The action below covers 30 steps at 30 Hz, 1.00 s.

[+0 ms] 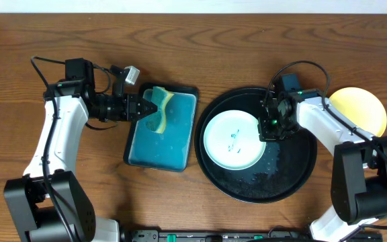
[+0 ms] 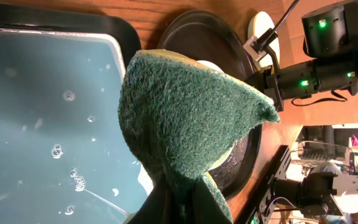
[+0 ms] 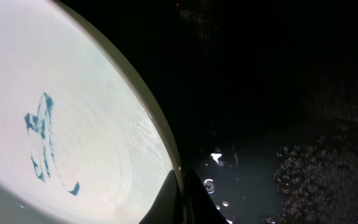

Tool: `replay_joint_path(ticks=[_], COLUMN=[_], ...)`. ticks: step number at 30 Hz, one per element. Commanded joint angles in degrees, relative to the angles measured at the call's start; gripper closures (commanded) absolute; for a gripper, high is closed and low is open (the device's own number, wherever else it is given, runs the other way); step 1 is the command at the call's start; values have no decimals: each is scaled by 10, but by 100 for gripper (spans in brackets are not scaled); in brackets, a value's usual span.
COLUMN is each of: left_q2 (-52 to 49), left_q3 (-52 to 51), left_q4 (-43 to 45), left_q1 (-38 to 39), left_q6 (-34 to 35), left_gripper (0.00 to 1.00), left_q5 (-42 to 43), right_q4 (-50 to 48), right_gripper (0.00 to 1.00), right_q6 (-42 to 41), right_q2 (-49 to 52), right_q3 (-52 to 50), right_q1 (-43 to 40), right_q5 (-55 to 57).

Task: Clean dirty plates on tray and stack at the side
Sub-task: 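Scrub the tilted mint plate with the sponge in the left gripper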

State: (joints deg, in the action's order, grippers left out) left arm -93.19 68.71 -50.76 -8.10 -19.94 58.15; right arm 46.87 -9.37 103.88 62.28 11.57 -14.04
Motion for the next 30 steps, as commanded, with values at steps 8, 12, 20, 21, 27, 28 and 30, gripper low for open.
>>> replay_joint_path(ticks=[8, 12, 20, 21, 27, 28, 30], left_q2=[14, 13, 1, 1, 4, 4, 4], left_q3=[-2, -2, -2, -2, 32, 37, 41], left_q4=[50, 71, 88, 91, 73, 75, 96], left_q1=[96, 179, 250, 255, 306, 318, 344], left_q6=[186, 237, 246, 251, 252, 252, 265], left_gripper=[92, 92, 93, 92, 93, 93, 93], left_q5=[-333, -490, -552, -552, -542, -532, -512], right_q4=[-4, -4, -3, -3, -2, -2, -1], right_gripper=[99, 99, 99, 99, 99, 99, 99], right_q6=[4, 4, 2, 2, -3, -6, -9], right_q2=[3, 3, 3, 3, 3, 3, 3], right_q3=[-3, -3, -3, -3, -3, -3, -3], right_q1=[9, 9, 9, 9, 9, 9, 9], right_q5=[10, 11, 18, 18, 18, 17, 14])
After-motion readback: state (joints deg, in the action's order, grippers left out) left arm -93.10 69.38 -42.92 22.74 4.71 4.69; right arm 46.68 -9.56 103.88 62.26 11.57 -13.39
